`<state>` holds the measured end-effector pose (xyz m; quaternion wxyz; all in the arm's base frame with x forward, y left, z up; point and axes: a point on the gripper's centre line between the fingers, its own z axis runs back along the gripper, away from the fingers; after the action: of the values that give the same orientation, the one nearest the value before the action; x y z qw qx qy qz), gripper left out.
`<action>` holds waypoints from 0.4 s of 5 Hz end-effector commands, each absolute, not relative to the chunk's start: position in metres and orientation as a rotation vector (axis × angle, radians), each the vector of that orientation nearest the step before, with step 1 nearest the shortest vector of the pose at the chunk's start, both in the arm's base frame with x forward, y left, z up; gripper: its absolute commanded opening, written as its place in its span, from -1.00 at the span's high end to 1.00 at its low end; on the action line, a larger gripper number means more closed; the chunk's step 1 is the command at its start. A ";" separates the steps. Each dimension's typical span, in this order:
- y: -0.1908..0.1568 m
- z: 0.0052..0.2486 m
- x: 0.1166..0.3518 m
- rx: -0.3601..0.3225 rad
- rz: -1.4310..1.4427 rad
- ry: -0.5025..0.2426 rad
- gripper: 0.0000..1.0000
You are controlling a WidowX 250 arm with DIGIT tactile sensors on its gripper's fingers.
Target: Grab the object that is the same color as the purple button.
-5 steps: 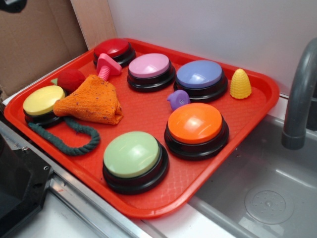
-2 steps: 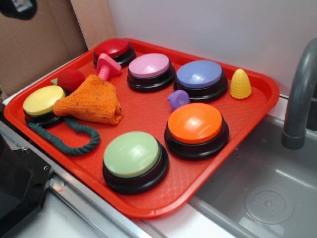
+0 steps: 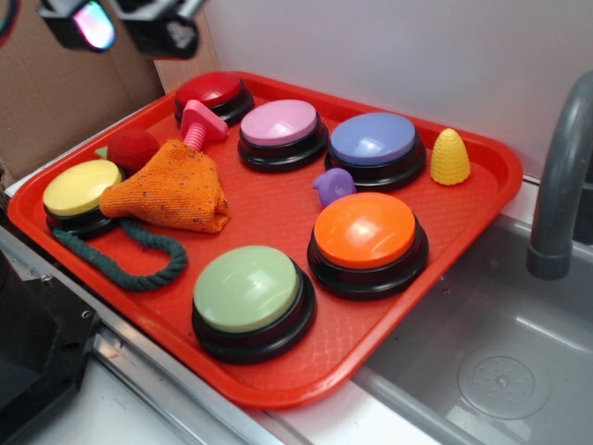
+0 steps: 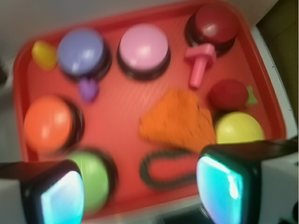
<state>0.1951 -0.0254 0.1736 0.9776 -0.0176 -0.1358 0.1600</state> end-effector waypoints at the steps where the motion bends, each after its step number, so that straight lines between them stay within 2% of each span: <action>1: -0.053 0.125 0.262 -0.059 0.341 -0.396 -1.00; 2: -0.060 0.103 0.277 -0.062 0.363 -0.378 -1.00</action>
<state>0.2647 -0.0586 0.0845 0.9698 -0.0163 -0.1606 0.1828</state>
